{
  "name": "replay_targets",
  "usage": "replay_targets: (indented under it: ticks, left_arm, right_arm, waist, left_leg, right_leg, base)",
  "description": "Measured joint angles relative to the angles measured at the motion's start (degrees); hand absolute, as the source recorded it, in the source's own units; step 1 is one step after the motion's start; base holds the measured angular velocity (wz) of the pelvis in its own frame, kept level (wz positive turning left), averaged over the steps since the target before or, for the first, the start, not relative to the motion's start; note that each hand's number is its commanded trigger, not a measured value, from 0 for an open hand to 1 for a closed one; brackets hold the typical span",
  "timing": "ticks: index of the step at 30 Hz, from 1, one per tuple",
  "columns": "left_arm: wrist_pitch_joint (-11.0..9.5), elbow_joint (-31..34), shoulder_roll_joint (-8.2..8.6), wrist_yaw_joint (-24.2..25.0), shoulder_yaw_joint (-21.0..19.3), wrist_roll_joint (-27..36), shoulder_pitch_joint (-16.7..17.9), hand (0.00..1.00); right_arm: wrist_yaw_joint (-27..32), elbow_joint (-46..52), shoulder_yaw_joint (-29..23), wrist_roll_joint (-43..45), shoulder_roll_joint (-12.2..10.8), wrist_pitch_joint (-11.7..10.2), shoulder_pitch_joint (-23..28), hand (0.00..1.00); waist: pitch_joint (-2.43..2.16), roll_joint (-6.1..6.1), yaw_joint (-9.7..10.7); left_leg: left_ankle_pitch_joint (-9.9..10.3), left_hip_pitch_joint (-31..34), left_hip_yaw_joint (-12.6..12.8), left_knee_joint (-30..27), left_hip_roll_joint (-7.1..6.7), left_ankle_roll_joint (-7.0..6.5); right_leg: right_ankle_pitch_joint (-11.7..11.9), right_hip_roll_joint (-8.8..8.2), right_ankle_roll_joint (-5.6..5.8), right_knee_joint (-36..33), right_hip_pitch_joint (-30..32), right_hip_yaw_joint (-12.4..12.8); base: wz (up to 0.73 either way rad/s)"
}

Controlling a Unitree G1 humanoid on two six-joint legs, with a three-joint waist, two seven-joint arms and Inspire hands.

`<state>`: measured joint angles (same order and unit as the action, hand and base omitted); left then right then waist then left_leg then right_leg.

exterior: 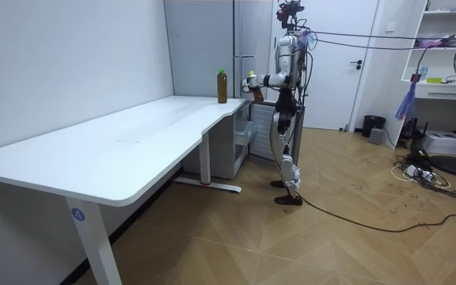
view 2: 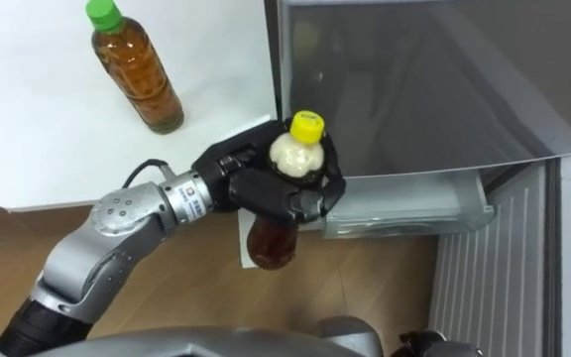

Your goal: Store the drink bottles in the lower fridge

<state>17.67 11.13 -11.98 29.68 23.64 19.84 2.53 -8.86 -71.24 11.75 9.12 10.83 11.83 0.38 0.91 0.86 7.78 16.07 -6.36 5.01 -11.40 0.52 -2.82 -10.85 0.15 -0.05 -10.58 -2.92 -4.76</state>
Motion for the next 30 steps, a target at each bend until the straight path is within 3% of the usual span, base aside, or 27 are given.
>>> replay_targets:
  ticks: [6, 10, 15, 19, 20, 22, 25, 30]
  left_arm:
    - [-0.22, -0.09, 0.04, 0.13, 1.53, 1.67, -2.02, 1.00]
    - [-1.82, -0.22, 0.05, 0.46, 1.28, 2.11, -2.33, 1.00]
    - [-3.39, -0.34, 0.03, 0.73, 1.25, 2.09, -2.30, 1.00]
    - [-4.38, -0.43, -0.07, 0.64, 1.03, 2.05, -2.31, 1.00]
    - [-4.65, -1.00, -0.09, 0.64, 0.92, 2.05, -2.32, 1.00]
    - [-5.11, -2.17, -0.09, 0.62, 0.95, 2.05, -2.31, 1.00]
    - [-5.78, -2.22, -0.10, 0.60, 1.43, 2.04, -2.31, 1.00]
    - [-8.96, -2.23, -0.15, -0.75, 1.24, 2.03, -2.05, 1.00]
  right_arm:
    - [0.00, 2.75, 2.70, 0.33, 1.29, -0.13, -0.47, 0.00]
    - [-0.04, 5.52, 2.66, 0.51, 2.42, -2.06, -0.83, 0.00]
    - [-1.71, 15.35, 2.73, 4.87, 3.13, -2.41, -0.12, 0.00]
    - [-3.86, 28.80, 3.83, 8.47, 4.31, -2.40, 3.83, 0.00]
    - [-5.05, 32.99, 3.81, 8.50, 4.17, -2.54, 4.46, 0.00]
    - [-6.69, 39.19, 4.18, 7.06, 2.32, -5.04, 4.82, 0.00]
    - [-8.42, 41.83, 6.55, 4.32, -0.05, -7.82, 4.75, 0.00]
    - [-12.01, 42.73, 9.29, 0.82, -0.19, -8.71, 4.69, 0.00]
  waist:
    - [0.01, -0.01, -0.11]
    - [0.13, -0.21, -0.38]
    - [0.54, -0.88, -0.47]
    - [0.52, -1.69, -2.55]
    - [0.32, -2.20, -2.79]
    - [-0.23, -3.02, -2.98]
    - [-0.39, -2.98, -3.28]
    - [-0.26, -1.95, -3.48]
  left_leg:
    - [0.00, -0.03, -0.04, 0.02, 0.03, 0.00]
    - [-0.08, -0.21, -0.07, 0.04, 0.08, 0.13]
    - [-0.11, -0.11, 0.19, 0.05, 0.11, 0.19]
    - [-0.12, -0.13, 1.11, 0.06, 0.26, 0.19]
    - [-0.12, -0.35, 1.12, 0.04, 0.33, 0.20]
    - [-0.11, -0.71, 1.05, 0.04, 0.60, 0.20]
    - [-0.11, -1.37, 0.98, 0.02, 0.66, 0.21]
    - [-0.11, -1.30, 0.76, -0.02, 0.64, 0.21]
  right_leg:
    - [0.01, -0.08, 0.00, -0.04, -0.01, 0.19]
    - [0.03, 0.00, -0.04, -0.12, -0.08, 0.43]
    - [0.05, 0.09, -0.07, -0.17, 0.13, 0.48]
    - [0.11, 0.32, -0.18, -0.71, 0.98, 1.65]
    - [0.13, 0.43, -0.21, -0.89, 0.98, 1.92]
    - [0.32, 0.82, -0.47, -0.90, 0.72, 2.46]
    - [0.48, 0.84, -0.52, 0.11, -0.63, 2.37]
    - [0.48, 0.64, -0.51, 0.09, -0.85, 1.37]
  base:
    - [0.00]
    - [-0.02]
    - [-0.01]
    - [-0.22]
    - [-0.17]
    - [-0.12]
    - [0.08]
    - [0.11]
